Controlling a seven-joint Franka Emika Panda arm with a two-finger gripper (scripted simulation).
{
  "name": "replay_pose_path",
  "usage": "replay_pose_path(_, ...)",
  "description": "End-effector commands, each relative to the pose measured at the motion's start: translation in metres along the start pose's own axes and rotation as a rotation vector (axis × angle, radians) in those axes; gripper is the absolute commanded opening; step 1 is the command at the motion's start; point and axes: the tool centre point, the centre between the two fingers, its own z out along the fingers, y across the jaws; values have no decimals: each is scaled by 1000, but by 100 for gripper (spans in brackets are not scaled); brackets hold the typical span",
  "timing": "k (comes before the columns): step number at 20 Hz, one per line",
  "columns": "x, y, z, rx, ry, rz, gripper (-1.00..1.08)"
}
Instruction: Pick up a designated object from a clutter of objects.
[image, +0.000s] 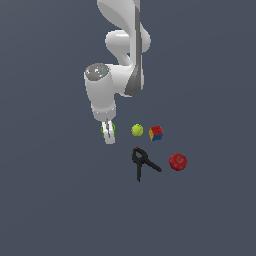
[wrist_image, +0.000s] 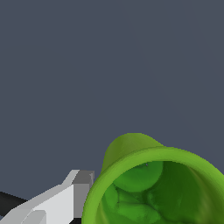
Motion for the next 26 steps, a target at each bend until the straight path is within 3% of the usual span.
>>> replay_pose_path(1, -12, -17, -21, 0, 2, 1, -100)
replay_pose_path(13, -71, -100, -119, 1, 2, 1, -100)
replay_pose_path(26, -116, -167, -195, 2, -1, 0, -100)
